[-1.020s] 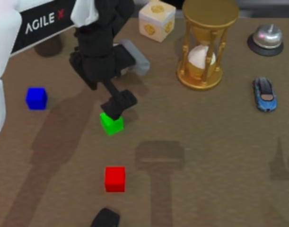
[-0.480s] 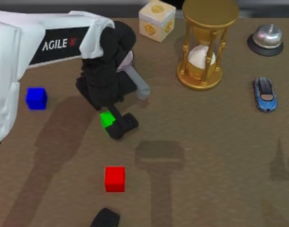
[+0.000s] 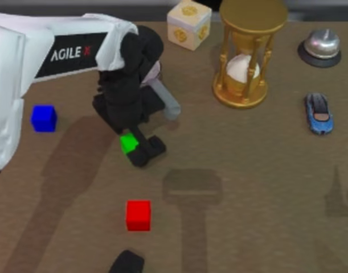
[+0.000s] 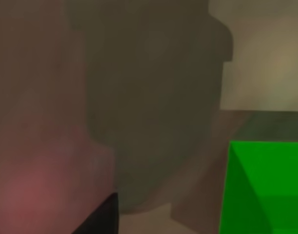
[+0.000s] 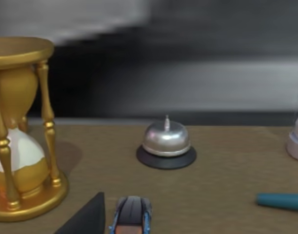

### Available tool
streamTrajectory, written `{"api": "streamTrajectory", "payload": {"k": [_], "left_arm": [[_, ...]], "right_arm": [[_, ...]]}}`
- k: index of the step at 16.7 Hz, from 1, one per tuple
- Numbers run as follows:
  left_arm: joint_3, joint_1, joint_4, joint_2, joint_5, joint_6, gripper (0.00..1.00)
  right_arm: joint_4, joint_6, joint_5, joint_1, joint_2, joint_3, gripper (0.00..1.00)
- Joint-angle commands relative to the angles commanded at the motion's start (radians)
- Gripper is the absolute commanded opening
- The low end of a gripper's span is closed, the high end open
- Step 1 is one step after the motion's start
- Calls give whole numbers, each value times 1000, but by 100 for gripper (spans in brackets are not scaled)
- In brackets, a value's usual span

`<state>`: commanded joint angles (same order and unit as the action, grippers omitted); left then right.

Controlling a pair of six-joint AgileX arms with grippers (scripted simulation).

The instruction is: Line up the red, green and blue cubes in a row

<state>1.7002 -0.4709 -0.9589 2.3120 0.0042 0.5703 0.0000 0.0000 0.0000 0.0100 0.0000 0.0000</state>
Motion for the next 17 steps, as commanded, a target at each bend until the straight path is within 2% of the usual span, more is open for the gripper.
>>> {"api": "streamTrajectory", "payload": {"k": [9,17], "left_arm": [[0,0,0,0,0,0,2],[0,0,0,0,0,0,0]], "right_arm": [[0,0,0,0,0,0,100],[0,0,0,0,0,0,100]]}}
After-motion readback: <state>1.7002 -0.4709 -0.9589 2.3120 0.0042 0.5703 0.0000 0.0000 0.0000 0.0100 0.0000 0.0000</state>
